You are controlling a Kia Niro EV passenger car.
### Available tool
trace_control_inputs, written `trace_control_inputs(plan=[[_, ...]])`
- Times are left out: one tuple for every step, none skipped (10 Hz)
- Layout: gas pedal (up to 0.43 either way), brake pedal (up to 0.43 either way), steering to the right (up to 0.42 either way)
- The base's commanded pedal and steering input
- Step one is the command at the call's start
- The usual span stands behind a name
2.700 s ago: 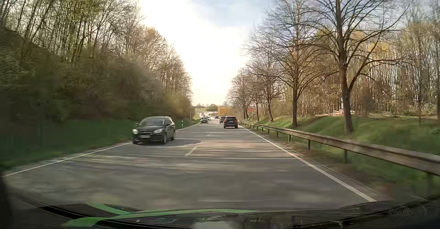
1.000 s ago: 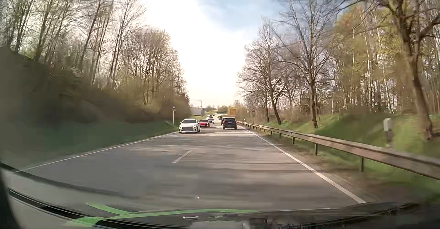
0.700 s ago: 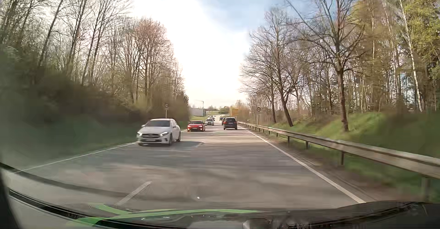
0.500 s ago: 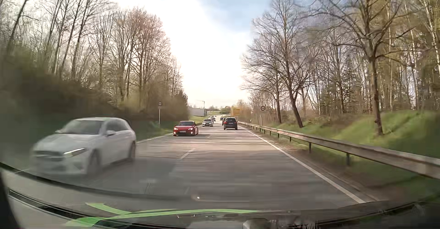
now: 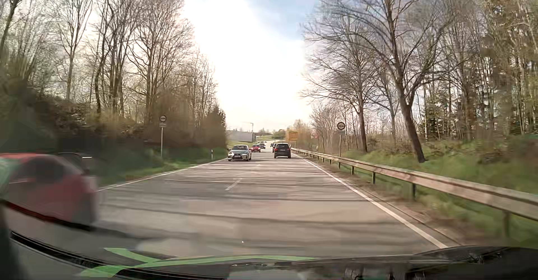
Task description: Follow the waypoints while adhering to traffic rules and regulations
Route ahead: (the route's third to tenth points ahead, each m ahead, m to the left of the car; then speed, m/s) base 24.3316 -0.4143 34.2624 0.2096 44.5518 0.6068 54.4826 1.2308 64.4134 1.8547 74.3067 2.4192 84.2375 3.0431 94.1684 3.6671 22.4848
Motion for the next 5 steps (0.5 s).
trace_control_inputs(plan=[[0.157, 0.000, -0.005], [0.157, 0.000, -0.005], [0.157, 0.000, -0.005], [0.157, 0.000, -0.005], [0.157, 0.000, -0.005]])
